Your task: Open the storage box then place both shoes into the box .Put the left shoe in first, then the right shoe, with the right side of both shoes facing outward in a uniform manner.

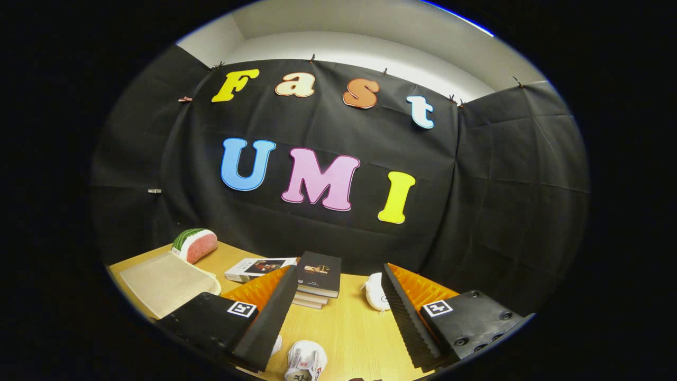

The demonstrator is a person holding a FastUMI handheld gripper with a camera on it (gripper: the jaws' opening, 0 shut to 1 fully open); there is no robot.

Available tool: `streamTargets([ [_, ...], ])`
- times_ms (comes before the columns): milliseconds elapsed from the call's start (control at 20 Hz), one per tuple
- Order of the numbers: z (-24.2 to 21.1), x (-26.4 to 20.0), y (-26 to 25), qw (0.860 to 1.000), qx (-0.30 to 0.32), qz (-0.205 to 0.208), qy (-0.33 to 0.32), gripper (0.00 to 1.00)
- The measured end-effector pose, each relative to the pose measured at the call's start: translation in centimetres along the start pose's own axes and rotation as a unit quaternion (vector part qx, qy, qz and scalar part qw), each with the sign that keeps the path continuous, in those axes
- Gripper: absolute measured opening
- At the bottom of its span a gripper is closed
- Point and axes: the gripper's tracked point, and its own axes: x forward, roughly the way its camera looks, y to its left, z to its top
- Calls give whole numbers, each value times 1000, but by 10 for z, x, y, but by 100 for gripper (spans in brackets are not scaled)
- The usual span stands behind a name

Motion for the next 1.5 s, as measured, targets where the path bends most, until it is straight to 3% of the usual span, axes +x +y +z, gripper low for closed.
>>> streamTargets([
  [550,-1,10,36,999,0,36,7,98],
  [700,-11,12,58,996,23,84,34,98],
  [850,-26,10,93,982,71,157,75,97],
  [1050,-49,-3,144,942,158,256,149,98],
  [1200,-75,-11,178,903,201,311,220,99],
  [1350,-108,-25,212,835,274,359,313,99],
  [1500,-140,-30,235,782,336,363,380,98],
])
